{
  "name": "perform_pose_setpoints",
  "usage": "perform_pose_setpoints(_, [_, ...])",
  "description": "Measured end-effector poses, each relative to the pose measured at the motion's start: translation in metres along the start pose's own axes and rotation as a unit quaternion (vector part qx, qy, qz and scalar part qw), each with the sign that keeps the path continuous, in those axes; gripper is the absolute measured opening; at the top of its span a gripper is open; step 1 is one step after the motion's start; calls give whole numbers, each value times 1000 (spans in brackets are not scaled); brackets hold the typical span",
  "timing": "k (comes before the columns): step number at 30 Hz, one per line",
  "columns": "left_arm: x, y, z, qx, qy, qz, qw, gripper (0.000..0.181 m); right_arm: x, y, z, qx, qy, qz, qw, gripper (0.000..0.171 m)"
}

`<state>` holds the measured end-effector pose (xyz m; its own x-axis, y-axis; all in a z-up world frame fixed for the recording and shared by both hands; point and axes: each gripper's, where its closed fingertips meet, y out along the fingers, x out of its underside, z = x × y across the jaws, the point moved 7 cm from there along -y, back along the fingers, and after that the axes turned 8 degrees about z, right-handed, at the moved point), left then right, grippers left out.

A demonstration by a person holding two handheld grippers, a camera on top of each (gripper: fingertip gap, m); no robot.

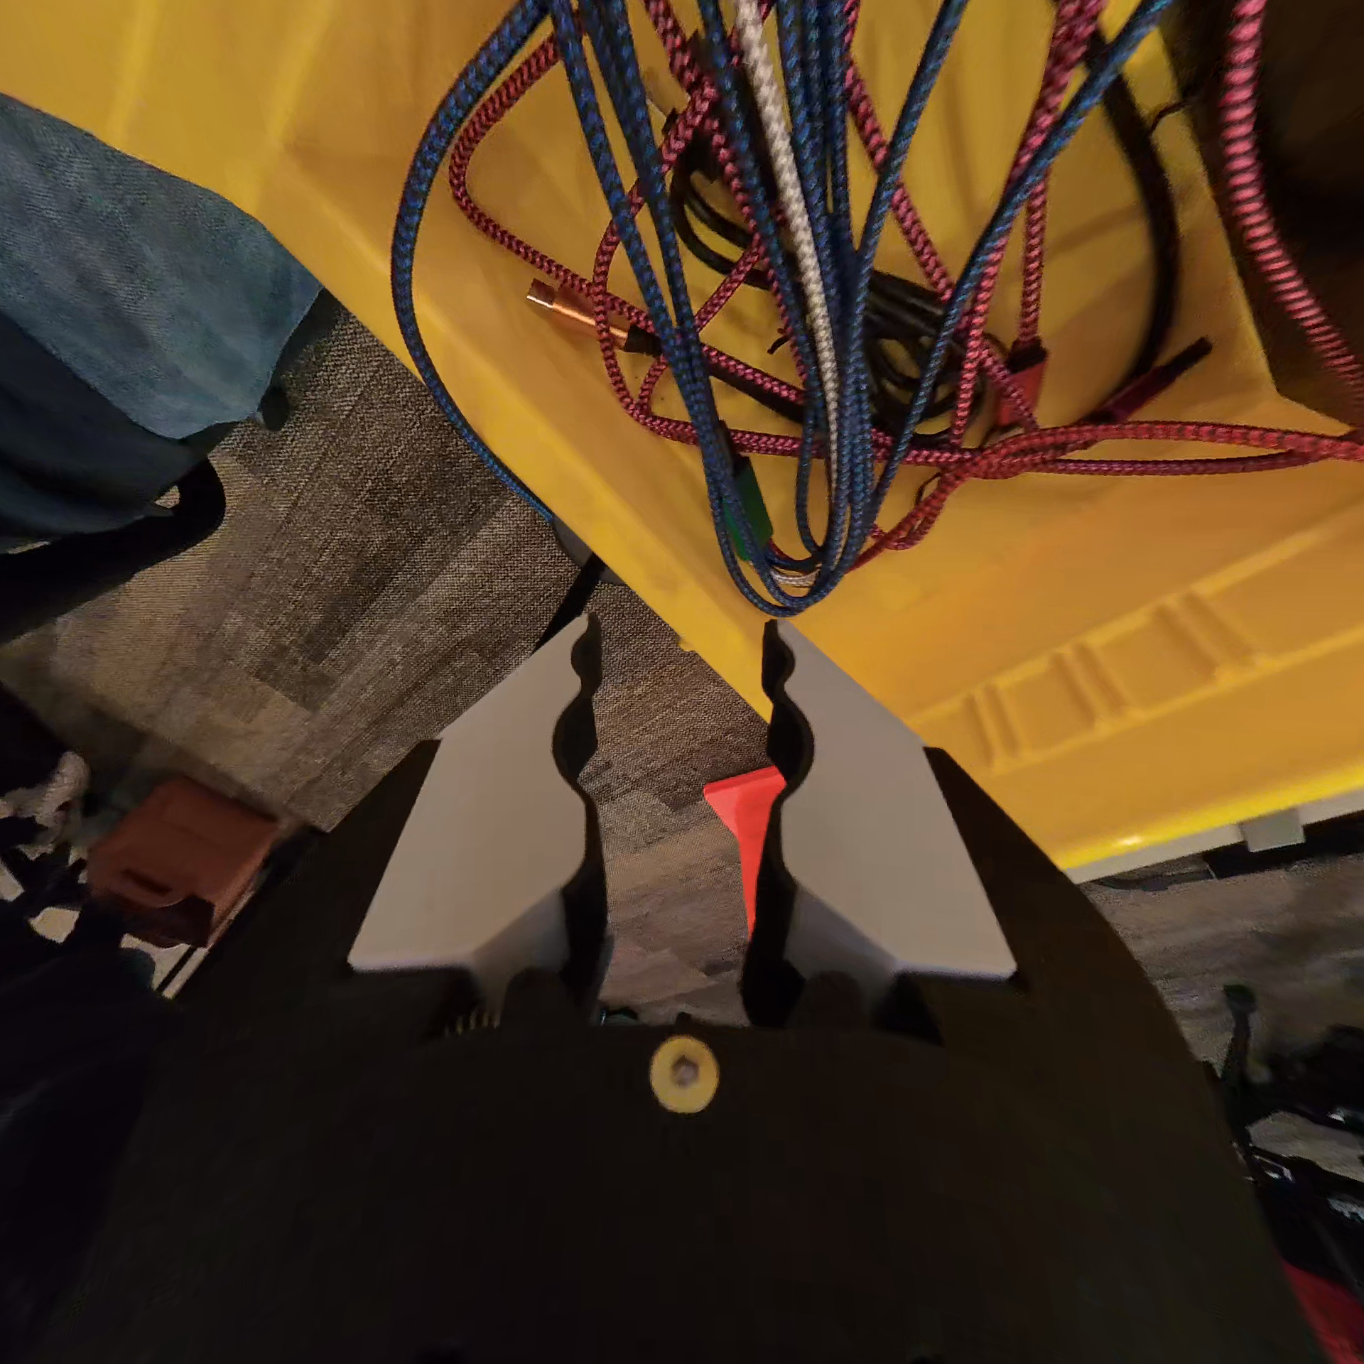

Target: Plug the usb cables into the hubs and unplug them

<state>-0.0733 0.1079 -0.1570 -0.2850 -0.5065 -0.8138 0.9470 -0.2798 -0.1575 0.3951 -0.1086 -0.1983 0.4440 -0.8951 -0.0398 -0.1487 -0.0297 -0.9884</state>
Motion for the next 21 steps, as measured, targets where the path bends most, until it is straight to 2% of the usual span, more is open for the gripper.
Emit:
perform_pose_setpoints(6, [-1, -2, 2, -4, 2, 5, 1000, 10, -19, -11, -40, 9, -35, 120, 992, 40])
perform_pose_setpoints(8, [-1, -1, 0, -1, -2, 6, 1000, 11, -24, -2, -52, 17, -63, 116, 991, 38])
perform_pose_setpoints(11, [0, 3, 0, 3, -1, 1, 1000, 11, -34, 14, -62, 0, -74, 144, 987, 23])
perform_pose_setpoints(12, [0, 3, 1, 5, -1, -1, 1000, 11, -34, 17, -59, 12, -69, 148, 987, 12])
perform_pose_setpoints(13, [1, 4, 2, 5, 1, -2, 1000, 11, -33, 15, -56, 24, -64, 152, 986, 9])
perform_pose_setpoints(16, [1, 2, 4, 4, 4, 0, 1000, 11, -30, 5, -53, 24, -59, 150, 987, 1])
perform_pose_setpoints(21, [0, 2, 3, 5, 3, 2, 1000, 11, -41, -39, -53, 41, -67, 171, 982, 1])
